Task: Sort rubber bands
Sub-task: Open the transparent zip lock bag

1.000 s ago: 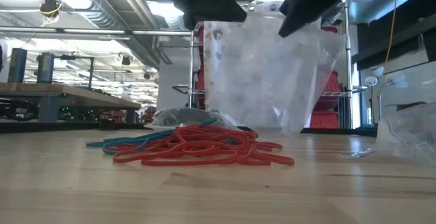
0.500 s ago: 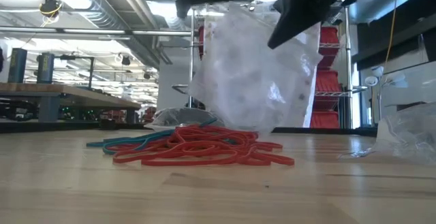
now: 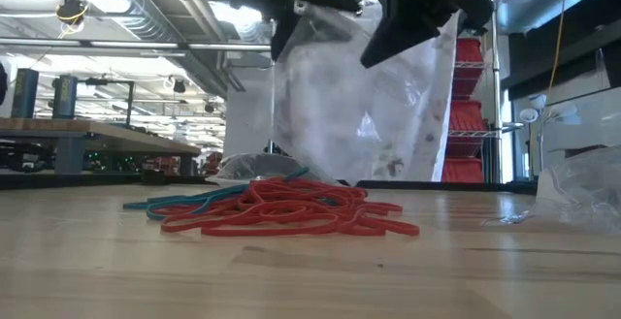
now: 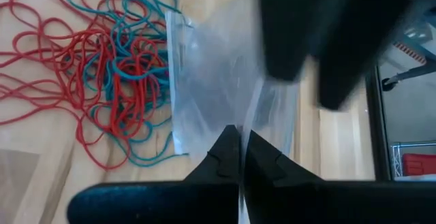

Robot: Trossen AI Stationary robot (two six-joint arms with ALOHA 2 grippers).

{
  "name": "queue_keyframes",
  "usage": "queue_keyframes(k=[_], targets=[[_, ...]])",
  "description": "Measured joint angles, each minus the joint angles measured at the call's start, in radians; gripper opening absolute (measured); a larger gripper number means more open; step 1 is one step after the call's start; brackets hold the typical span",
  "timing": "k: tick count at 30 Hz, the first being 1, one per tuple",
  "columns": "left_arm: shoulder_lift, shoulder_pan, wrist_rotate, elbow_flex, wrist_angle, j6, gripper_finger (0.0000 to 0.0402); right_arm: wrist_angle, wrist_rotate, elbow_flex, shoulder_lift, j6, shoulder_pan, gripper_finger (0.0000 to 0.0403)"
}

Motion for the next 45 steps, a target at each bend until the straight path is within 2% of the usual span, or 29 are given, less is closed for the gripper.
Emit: queue_keyframes(k=[7,15,29,41,45], targets=[[0.019,0.017,0.0,0.0,-0.038,-0.042,0.0182,0.002,-0.039,0.0,0.0,-0.004,0.001,0.0001],[-0.034,0.02,0.025,0.001,0.033,-0.046,0.0182,-0.002,-0.072,0.0,0.008,-0.02,0.0,0.0001],[0.045,0.012,0.041,0.0,-0.021,-0.026,0.0182,0.048,-0.072,0.0,0.041,-0.032,0.0,0.0],[0.047,0.012,0.053,0.0,-0.078,-0.039,0.0182,0.049,-0.071,0.0,0.041,-0.032,0.0,0.0],[0.047,0.013,0.098,0.0,-0.119,-0.018,0.0171,0.057,-0.071,0.0,0.041,-0.032,0.0,0.0]])
